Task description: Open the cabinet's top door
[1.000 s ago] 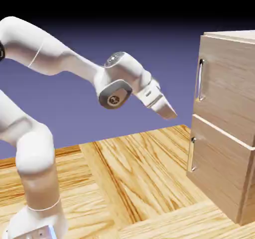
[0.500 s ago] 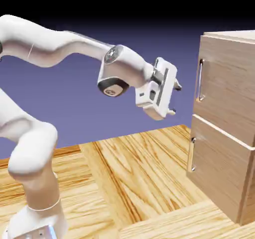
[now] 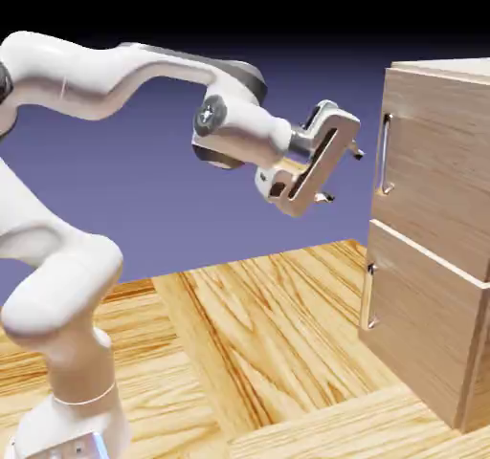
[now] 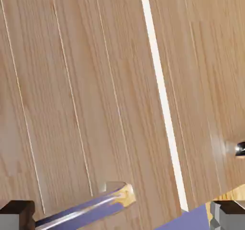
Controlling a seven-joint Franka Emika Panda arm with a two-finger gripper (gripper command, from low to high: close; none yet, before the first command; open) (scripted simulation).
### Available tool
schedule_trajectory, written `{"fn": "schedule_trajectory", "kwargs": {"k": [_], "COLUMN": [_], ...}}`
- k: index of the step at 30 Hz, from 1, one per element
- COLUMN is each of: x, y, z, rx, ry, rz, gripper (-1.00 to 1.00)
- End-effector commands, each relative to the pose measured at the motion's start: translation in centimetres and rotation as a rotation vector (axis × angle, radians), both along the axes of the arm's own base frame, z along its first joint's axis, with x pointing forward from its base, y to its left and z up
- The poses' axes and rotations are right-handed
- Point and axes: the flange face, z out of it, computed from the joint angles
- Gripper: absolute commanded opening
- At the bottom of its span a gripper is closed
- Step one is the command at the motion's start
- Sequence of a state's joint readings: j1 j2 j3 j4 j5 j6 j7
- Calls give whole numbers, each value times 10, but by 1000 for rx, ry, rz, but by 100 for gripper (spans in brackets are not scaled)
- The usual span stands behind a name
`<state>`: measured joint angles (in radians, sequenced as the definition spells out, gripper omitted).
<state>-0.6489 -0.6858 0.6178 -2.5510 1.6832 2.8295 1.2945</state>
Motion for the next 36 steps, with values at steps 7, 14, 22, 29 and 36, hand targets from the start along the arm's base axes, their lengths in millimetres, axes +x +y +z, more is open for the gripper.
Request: {"fn": "schedule_trajectory", "kwargs": {"k": [7,14,22,29,36], "x": [9,23,44,61,111], "y": [11,24,40,50,46], "z": [-4,-11,-22,-32,-32], "rx": [304,612,966,1200,1200], "ry": [-95,-195,-315,-397,-397], "rz": [-121,-218,-305,-349,-349], "gripper": [0,0,0,0,-100]}}
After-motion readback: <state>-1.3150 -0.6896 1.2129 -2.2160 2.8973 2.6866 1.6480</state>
